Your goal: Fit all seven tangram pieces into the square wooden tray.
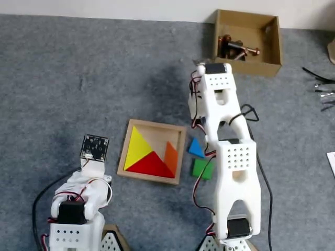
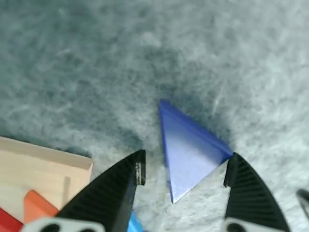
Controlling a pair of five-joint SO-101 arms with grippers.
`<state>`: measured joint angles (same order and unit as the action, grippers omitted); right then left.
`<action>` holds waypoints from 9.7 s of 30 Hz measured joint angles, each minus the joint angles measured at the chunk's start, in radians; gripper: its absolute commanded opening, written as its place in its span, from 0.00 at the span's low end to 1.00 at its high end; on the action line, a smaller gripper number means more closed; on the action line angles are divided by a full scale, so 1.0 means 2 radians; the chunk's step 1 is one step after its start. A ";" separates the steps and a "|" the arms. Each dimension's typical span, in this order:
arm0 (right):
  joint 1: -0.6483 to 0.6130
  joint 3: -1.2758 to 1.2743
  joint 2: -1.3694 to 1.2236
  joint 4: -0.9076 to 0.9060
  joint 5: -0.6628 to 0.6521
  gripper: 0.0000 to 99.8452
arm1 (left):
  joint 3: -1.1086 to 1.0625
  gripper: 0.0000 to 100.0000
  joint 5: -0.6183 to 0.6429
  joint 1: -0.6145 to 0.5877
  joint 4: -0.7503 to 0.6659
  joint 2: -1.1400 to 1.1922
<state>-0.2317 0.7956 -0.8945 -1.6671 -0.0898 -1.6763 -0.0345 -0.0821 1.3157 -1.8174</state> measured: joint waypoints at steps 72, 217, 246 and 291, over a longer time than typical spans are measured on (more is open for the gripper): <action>0.003 0.000 0.000 0.028 -0.024 0.19 | 0.000 0.01 0.000 0.000 0.000 0.000; -0.164 -0.444 0.314 0.262 -0.156 0.15 | 0.000 0.01 0.000 0.000 0.000 0.000; -0.146 -0.467 0.315 0.265 -0.155 0.15 | 0.000 0.01 0.000 0.000 0.000 0.000; -0.113 -0.582 0.440 0.292 -0.110 0.00 | 0.000 0.01 0.000 0.000 0.000 0.000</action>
<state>-0.4572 -0.3690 -0.0153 -1.0840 -0.3107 -1.6763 -0.0345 -0.0821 1.3157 -1.8174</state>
